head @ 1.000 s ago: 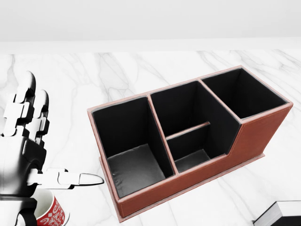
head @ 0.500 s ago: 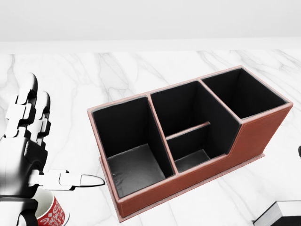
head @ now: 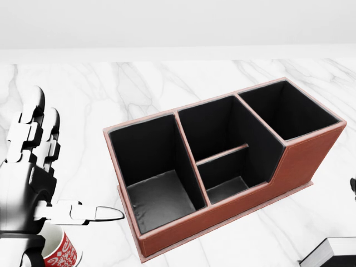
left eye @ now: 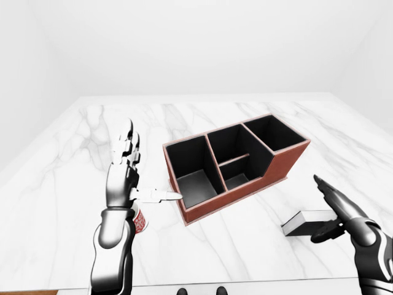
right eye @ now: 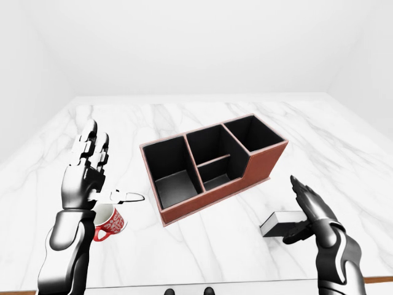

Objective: Pick up the book and place it in the back compartment of the caddy.

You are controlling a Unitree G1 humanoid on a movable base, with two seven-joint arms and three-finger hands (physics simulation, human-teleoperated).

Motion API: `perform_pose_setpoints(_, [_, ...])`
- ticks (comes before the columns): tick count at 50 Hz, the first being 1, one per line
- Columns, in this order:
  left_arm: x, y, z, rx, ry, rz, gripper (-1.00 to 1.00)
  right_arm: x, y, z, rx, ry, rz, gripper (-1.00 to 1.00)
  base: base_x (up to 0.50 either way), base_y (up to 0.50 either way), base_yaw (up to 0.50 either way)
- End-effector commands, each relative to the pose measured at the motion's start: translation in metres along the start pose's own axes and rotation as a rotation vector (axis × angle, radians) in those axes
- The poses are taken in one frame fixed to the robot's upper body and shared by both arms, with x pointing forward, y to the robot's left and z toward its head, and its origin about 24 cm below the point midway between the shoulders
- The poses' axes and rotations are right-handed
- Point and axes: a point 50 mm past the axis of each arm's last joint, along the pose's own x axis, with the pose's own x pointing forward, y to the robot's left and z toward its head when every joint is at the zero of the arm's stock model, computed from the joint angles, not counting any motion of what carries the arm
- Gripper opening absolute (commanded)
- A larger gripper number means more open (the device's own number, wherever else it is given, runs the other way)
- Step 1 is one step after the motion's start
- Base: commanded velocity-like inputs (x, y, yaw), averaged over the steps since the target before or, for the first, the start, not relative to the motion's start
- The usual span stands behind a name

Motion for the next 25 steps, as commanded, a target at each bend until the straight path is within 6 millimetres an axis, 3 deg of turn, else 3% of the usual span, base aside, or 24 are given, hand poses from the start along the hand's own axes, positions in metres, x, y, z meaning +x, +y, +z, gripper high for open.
perform_pose_setpoints(1, [0.0000,-0.0001,-0.0004,0.000,0.002,-0.001,1.00,0.0033,0.0039,-0.0032,0.002,0.009,0.009,1.00,0.00,0.00,0.00])
perform_pose_setpoints(19, [-0.0005,-0.0005,-0.0007,0.001,0.004,-0.003,1.00,0.0029,0.0080,-0.0044,-0.003,0.013,0.025,1.00,0.00,0.00,0.00])
perform_pose_setpoints(21, [-0.0005,-0.0006,-0.0017,0.000,0.008,-0.003,1.00,0.0035,0.0090,-0.0051,-0.004,0.014,0.028,0.02,0.00,0.00,0.00])
perform_pose_setpoints(22, [-0.0005,-0.0007,-0.0016,0.001,0.008,-0.003,1.00,0.0032,0.0088,-0.0051,-0.004,0.014,0.028,-1.00,0.00,0.00,0.00])
perform_pose_setpoints(25, [-0.0006,-0.0005,-0.0002,0.001,0.002,-0.003,1.00,0.0032,0.0096,-0.0053,0.000,0.012,0.033,-1.00,0.00,0.00,0.00])
